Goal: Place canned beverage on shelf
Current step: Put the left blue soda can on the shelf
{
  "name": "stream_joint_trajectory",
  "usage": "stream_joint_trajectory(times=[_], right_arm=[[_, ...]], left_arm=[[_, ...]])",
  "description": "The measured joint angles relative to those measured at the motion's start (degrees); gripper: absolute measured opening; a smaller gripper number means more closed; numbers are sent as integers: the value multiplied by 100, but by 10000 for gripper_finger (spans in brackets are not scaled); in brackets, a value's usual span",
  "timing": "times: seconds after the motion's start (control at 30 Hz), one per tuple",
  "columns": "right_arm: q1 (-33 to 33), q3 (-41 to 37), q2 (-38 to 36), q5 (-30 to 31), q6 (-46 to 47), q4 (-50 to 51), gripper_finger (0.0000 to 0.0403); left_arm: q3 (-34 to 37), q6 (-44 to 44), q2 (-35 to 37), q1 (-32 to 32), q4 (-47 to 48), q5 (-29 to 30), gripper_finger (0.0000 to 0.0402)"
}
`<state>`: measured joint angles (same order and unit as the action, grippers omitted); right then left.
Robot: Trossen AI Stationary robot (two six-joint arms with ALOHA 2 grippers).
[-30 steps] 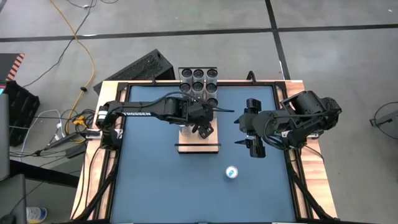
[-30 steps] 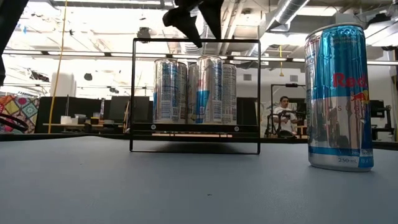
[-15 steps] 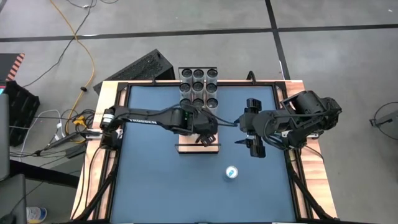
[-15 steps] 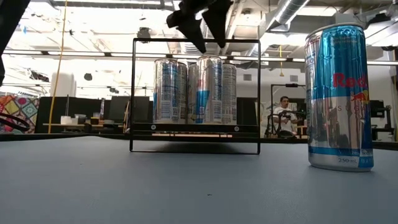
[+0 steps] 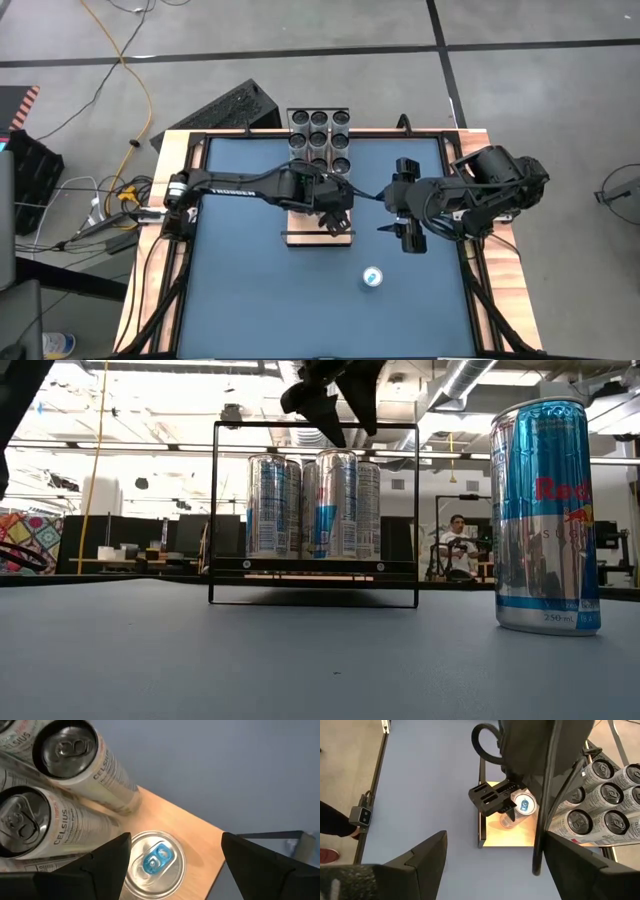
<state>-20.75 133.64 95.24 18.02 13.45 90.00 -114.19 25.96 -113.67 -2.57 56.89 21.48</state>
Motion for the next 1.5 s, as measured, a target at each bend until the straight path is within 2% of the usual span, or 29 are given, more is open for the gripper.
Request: stream_joint_trajectory(times=[0.23, 0.37, 0.63, 0.97, 1.27, 1.5], right_arm=[[28, 0, 0, -4, 0, 0, 311], [28, 0, 0, -4, 0, 4, 311], [157, 0, 0, -15, -4, 0, 311], [320, 0, 0, -170, -46, 1, 311], [446, 0, 0, -173, -135, 2, 311], [444, 0, -2, -249, -182, 1, 311]], left_arm=[[-9, -68, 0, 78, 168, -189, 295], [-9, 22, 0, 145, 212, -559, 295], [-9, 23, 0, 364, 212, -631, 295], [-9, -151, 0, 700, 212, -1441, 295], [-9, -363, 0, 694, 344, -1363, 295], [-9, -529, 0, 441, 441, -642, 295]])
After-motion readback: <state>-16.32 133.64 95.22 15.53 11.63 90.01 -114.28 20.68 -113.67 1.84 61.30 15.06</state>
